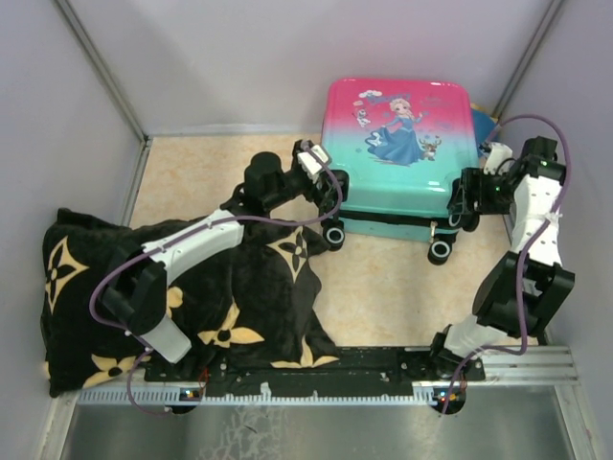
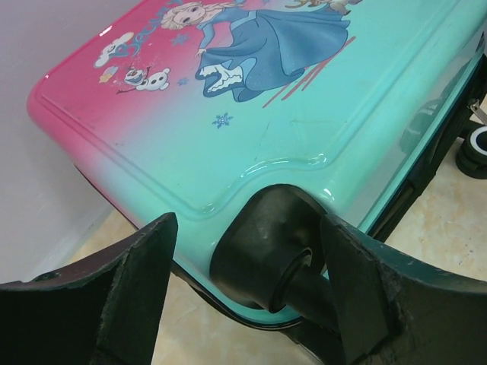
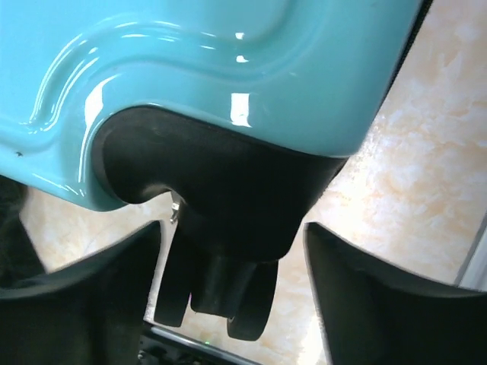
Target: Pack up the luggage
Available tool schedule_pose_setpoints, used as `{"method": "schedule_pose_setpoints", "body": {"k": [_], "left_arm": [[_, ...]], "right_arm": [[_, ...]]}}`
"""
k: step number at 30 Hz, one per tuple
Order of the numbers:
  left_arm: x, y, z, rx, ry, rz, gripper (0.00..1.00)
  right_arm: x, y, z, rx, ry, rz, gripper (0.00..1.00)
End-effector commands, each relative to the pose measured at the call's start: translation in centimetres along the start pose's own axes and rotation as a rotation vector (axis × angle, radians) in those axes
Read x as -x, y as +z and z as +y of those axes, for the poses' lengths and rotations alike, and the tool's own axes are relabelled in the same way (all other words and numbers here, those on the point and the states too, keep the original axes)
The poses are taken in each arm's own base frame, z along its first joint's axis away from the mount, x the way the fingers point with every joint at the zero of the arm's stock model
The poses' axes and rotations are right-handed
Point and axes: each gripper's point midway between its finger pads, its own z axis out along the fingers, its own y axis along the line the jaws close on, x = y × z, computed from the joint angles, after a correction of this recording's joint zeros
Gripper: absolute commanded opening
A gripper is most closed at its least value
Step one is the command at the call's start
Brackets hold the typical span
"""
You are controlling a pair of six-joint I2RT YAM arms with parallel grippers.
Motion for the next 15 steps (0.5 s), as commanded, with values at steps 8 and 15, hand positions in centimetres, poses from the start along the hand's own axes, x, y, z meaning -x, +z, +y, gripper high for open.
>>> {"method": "schedule_pose_setpoints", "body": {"k": [8, 15], "left_arm": [[1.6, -1.3, 5.1, 0.088, -0.086, 0.008, 0.88], [0.1, -1.7, 10.2, 0.199, -0.136, 0.051, 0.86]], "right_arm": [[1.4, -6.9, -1.7, 0.112, 0.117, -0.257, 0.97], [3.9, -4.9, -10.2, -0.103, 0.285, -0.330, 0.74]]}}
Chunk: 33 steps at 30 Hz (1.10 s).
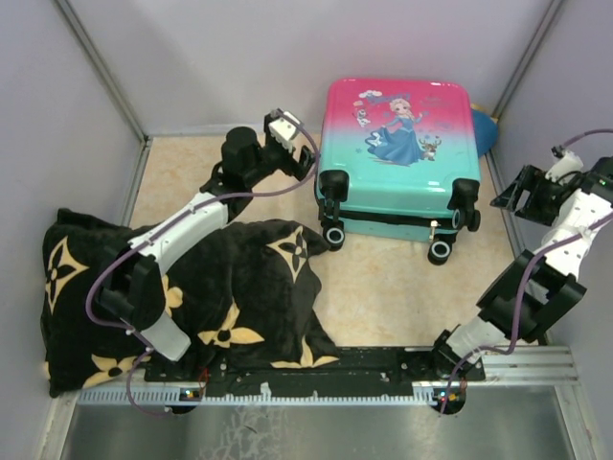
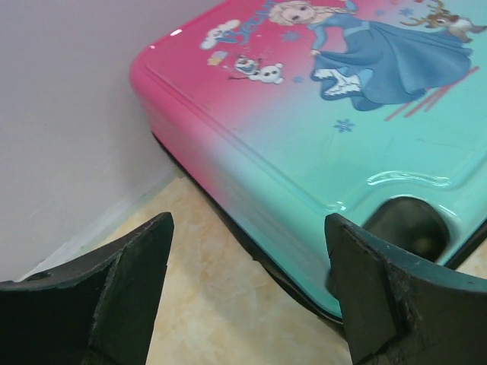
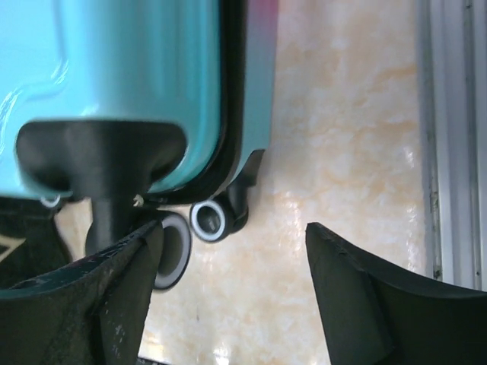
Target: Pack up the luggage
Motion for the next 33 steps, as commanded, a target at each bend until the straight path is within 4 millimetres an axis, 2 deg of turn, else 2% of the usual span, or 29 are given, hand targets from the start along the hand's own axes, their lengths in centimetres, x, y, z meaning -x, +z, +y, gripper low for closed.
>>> {"method": "schedule_pose_setpoints", "body": {"k": [1, 2, 3, 5, 8, 10, 14, 19, 22, 24, 27, 29, 30, 32, 33], "left_arm": [[-0.5, 0.2, 3.8, 0.085, -0.065, 0.024, 0.85], [-0.9, 0.1, 4.9, 0.103, -0.081, 0.035, 0.85], [-1.3, -0.1, 5.7, 0.108, -0.098, 0.051, 0.83], [-2.5, -1.1, 6.6, 0.068, -0.103, 0.094, 0.81], [-3.8, -4.5, 8.0, 0.069, -0.034, 0.182, 0.81], [-4.1, -6.9, 7.5, -0.002, 0.000, 0.245, 0.82], [-3.4, -11.8, -0.2, -0.495, 0.156, 0.310, 0.84], [-4.1, -18.6, -8.0, -0.849, 0.220, 0.375, 0.85], [-5.7, -22.7, -13.7, -1.107, 0.309, 0.401, 0.84], [-7.4, -23.6, -16.1, -1.208, 0.397, 0.399, 0.84], [-10.2, -22.9, -17.8, -1.223, 0.477, 0.433, 0.83], [-13.3, -22.3, -17.7, -1.187, 0.539, 0.546, 0.80], [-14.7, -21.5, -16.6, -1.122, 0.572, 0.616, 0.79], [-17.6, -19.7, -12.7, -0.906, 0.570, 0.785, 0.78], [-18.9, -19.0, -9.7, -0.816, 0.579, 0.847, 0.77]], "right_arm": [[4.8, 2.3, -4.0, -0.113, 0.032, -0.132, 0.72], [5.3, 2.8, -4.6, -0.133, 0.040, -0.138, 0.70], [5.1, 4.3, -5.3, -0.130, 0.059, -0.110, 0.68], [5.0, 6.2, -5.0, -0.103, 0.063, -0.069, 0.65], [4.3, 8.3, -3.6, -0.065, 0.048, -0.018, 0.64], [4.2, 8.7, -3.4, -0.064, 0.037, -0.021, 0.64], [3.7, 9.3, -4.0, -0.072, 0.041, -0.001, 0.64], [3.3, 10.2, -4.9, -0.078, 0.048, 0.039, 0.64], [3.0, 10.4, -5.2, -0.082, 0.049, 0.052, 0.65], [2.6, 10.5, -5.3, -0.083, 0.051, 0.069, 0.65], [2.0, 10.4, -5.3, -0.081, 0.049, 0.092, 0.65], [1.7, 10.4, -5.3, -0.083, 0.044, 0.099, 0.65], [1.6, 10.3, -5.2, -0.082, 0.042, 0.101, 0.65], [1.5, 10.2, -5.2, -0.083, 0.036, 0.103, 0.65], [1.4, 10.2, -5.1, -0.085, 0.035, 0.102, 0.65]]}}
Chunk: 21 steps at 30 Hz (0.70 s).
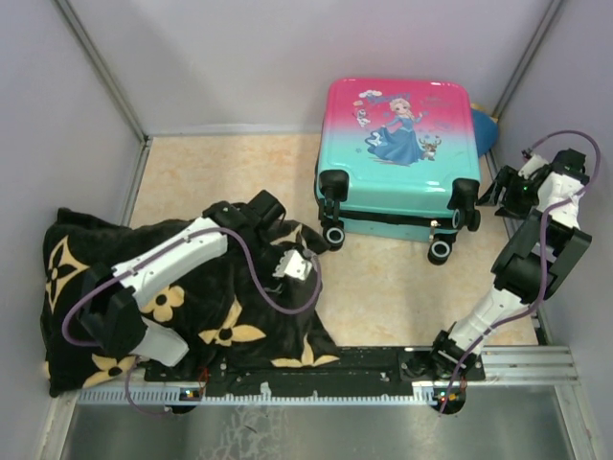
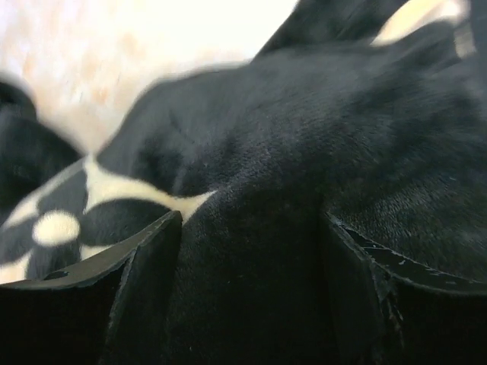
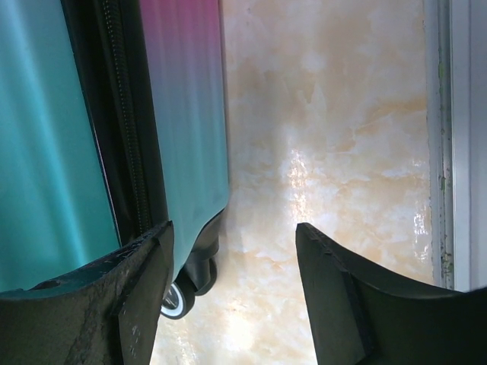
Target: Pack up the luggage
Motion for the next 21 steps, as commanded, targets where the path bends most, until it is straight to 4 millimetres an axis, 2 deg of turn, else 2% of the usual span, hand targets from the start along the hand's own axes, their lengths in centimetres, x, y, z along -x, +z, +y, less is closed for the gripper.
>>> {"method": "schedule_pose_setpoints", "body": {"k": [1, 3, 5, 6, 8, 9, 11, 13, 14, 16, 18, 19, 21], "left_arm": [[-10.5, -3.2, 8.1, 0.346, -0.196, 0.338, 0.77], [-16.1, -7.5, 12.5, 0.531, -0.313, 0.432, 0.76], [-20.5, -13.9, 17.9, 0.769, -0.433, 0.482, 0.76], [-23.4, -15.9, 20.2, 0.846, -0.497, 0.513, 0.76], [-28.1, -22.3, 24.1, 1.055, -0.611, 0.571, 0.77], [-30.0, -25.3, 25.7, 1.152, -0.653, 0.607, 0.79], [-32.2, -31.5, 27.9, 1.330, -0.729, 0.664, 0.82], [-31.3, -36.4, 29.4, 1.465, -0.758, 0.601, 0.85], [-30.3, -37.7, 29.7, 1.502, -0.750, 0.558, 0.86], [-27.0, -38.5, 30.2, 1.535, -0.718, 0.403, 0.86], [-22.8, -38.0, 30.3, 1.544, -0.647, 0.227, 0.88], [-20.7, -36.8, 30.1, 1.512, -0.608, 0.146, 0.88], [-16.4, -32.5, 29.6, 1.378, -0.532, 0.003, 0.88]], "right_arm": [[1.2, -1.3, 0.2, -0.015, -0.050, -0.042, 0.66], [1.0, -1.2, 0.3, -0.012, -0.049, -0.048, 0.66], [0.8, -1.2, 0.4, -0.008, -0.044, -0.050, 0.66], [0.7, -1.1, 0.4, -0.006, -0.041, -0.049, 0.66], [0.5, -0.9, 0.4, -0.001, -0.040, -0.048, 0.66], [0.5, -0.9, 0.5, 0.001, -0.040, -0.048, 0.66], [0.4, -1.0, 0.5, 0.005, -0.050, -0.044, 0.66], [0.4, -1.2, 0.5, 0.001, -0.066, -0.041, 0.66], [0.4, -1.3, 0.5, -0.004, -0.081, -0.040, 0.66], [0.4, -1.5, 0.2, -0.016, -0.104, -0.041, 0.66], [0.8, -1.5, -0.2, -0.037, -0.131, -0.049, 0.66], [1.2, -1.4, -0.6, -0.048, -0.140, -0.055, 0.66], [1.9, -0.8, -1.1, -0.060, -0.152, -0.073, 0.66]]}}
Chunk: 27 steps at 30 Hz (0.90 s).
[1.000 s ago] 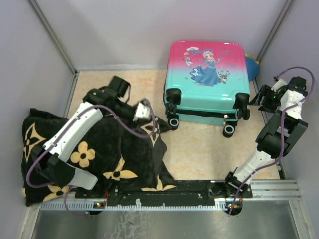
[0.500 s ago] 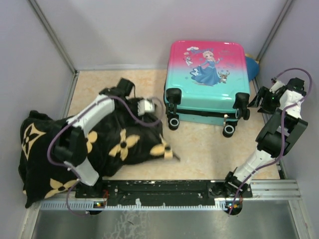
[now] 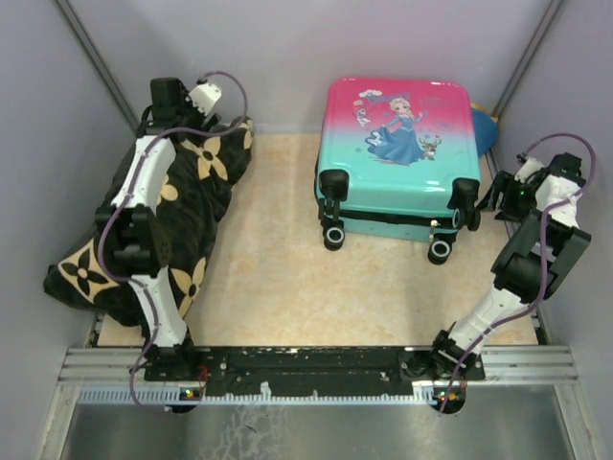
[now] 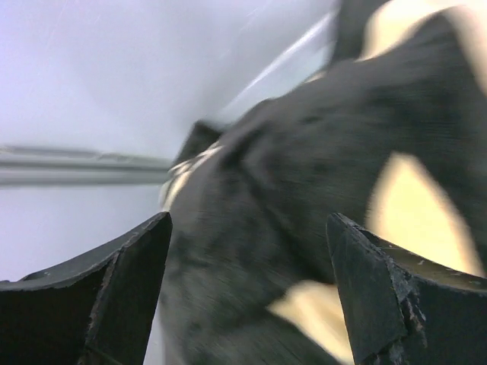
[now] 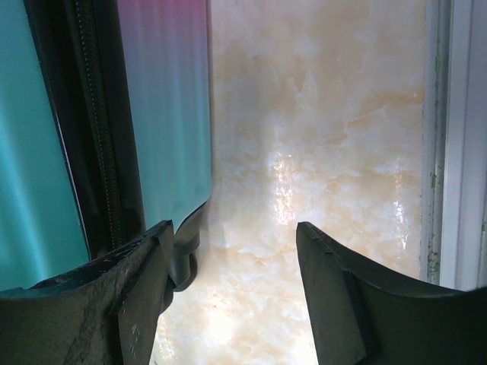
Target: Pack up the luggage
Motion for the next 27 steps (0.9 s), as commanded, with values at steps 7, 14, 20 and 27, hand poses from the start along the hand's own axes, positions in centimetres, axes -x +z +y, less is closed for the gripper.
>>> {"method": "schedule_pose_setpoints", "body": {"k": [7, 14, 20, 27], "left_arm": [[13.4, -12.7, -18.2, -0.531, -0.122, -0.486, 0.85], [12.4, -10.5, -24.5, -0.671, -0.179, -0.418, 0.80], [13.0, -8.9, -31.0, -0.790, -0.101, -0.450, 0.79], [14.3, -11.7, -36.8, -0.956, 0.020, -0.579, 0.77]], "right_arm": [[6.5, 3.1, -0.2, -0.044, -0.180, -0.096, 0.64], [7.9, 7.0, 0.9, 0.004, -0.260, -0.069, 0.59], [7.7, 11.3, 5.0, 0.086, -0.364, -0.032, 0.57], [6.8, 14.7, 9.6, 0.185, -0.499, 0.012, 0.54]]}}
